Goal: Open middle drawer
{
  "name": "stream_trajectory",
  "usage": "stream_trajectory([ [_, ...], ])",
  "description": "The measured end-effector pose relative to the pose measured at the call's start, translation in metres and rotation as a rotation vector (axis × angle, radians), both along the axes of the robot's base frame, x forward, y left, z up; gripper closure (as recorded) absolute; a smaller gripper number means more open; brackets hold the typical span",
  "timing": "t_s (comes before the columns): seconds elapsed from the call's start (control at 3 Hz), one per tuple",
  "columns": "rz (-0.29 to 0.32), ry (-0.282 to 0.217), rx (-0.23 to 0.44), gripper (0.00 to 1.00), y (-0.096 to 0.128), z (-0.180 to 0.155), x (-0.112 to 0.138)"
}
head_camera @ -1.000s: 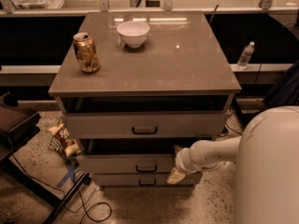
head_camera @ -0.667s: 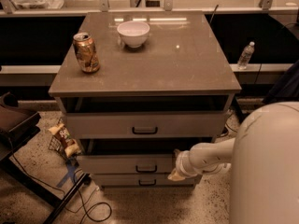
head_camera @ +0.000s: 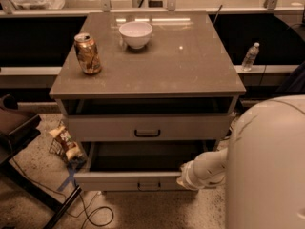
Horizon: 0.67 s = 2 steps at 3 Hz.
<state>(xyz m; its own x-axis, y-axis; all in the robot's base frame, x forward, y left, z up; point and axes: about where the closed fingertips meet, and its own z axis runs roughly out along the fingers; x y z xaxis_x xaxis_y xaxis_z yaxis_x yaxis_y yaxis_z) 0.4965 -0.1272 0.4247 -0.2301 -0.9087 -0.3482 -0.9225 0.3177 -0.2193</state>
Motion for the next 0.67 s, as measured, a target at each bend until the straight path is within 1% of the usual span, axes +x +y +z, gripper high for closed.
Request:
stream_trajectory([
  [0.33,0.0,0.0,0.0,1.0,0.0,0.0038,0.0],
  [0.67,0.0,0.0,0.0,1.0,0.0,0.0053,0.0],
])
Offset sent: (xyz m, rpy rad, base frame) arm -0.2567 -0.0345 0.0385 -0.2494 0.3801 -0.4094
